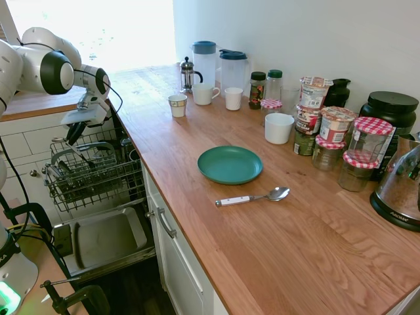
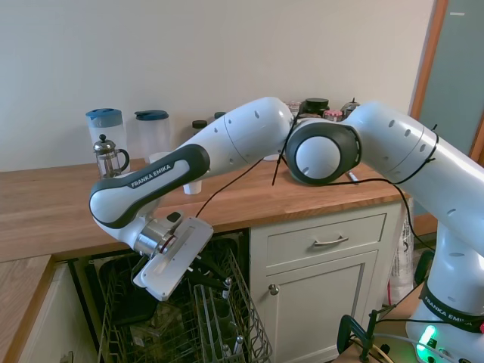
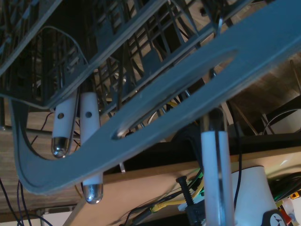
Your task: Put the fork in the dishwasher
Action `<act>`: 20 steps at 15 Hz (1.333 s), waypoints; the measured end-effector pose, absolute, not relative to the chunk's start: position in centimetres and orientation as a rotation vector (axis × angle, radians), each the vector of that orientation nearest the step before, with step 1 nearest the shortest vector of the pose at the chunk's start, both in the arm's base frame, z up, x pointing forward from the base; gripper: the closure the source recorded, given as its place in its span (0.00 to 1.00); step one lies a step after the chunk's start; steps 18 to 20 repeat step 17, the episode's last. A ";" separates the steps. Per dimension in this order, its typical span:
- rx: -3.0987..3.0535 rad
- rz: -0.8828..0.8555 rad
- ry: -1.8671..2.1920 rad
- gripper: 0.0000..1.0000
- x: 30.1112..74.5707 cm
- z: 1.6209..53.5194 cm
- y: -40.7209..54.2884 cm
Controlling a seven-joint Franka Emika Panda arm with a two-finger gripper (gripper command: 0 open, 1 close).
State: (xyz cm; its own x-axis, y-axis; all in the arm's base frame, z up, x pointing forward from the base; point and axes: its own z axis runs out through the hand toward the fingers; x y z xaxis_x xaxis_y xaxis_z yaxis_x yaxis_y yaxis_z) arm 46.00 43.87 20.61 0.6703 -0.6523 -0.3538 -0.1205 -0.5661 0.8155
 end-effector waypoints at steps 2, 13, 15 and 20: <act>2.081 -0.828 -0.601 0.00 46.4 20.9 43.8; 2.219 -0.780 -0.580 0.00 45.8 29.7 45.4; 2.256 -0.758 -0.564 0.00 44.5 32.2 45.8; 2.276 -0.738 -0.542 0.00 42.7 34.2 46.0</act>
